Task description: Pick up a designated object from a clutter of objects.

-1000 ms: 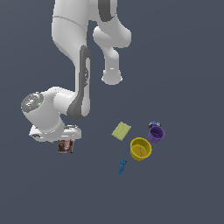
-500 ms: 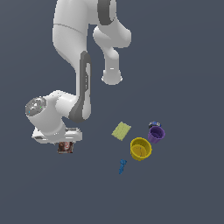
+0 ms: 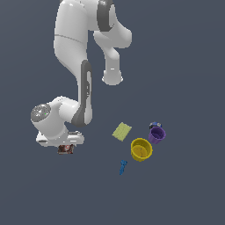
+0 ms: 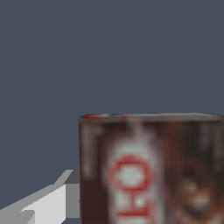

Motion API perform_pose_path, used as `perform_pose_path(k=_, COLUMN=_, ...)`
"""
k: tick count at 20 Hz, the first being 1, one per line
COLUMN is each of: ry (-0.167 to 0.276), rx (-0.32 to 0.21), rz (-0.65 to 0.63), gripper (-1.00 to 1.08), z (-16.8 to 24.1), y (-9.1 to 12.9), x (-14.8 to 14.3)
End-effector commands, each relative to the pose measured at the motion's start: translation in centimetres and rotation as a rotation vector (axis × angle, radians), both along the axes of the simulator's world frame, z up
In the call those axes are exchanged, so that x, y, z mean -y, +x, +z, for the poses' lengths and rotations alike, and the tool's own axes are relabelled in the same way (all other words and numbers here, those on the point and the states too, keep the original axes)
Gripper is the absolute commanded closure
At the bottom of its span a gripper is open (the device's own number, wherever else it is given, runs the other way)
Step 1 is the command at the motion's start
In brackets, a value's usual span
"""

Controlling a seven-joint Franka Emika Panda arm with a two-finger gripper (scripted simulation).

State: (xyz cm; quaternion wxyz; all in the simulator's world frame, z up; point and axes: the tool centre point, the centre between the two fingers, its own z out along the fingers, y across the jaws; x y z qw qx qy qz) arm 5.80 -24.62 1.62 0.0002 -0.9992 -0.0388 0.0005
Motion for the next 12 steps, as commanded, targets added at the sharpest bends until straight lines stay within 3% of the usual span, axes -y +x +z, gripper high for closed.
perform_pose_path(k=1, ry=0.000, rx=0.001, rz=0.000, gripper=1.08, z=-0.05, y=0.06, x=-0.01)
perform_pose_path(k=12, ry=-0.001, rx=0.001, rz=-0.001, gripper=1.08, z=0.08, y=0.02, x=0.08)
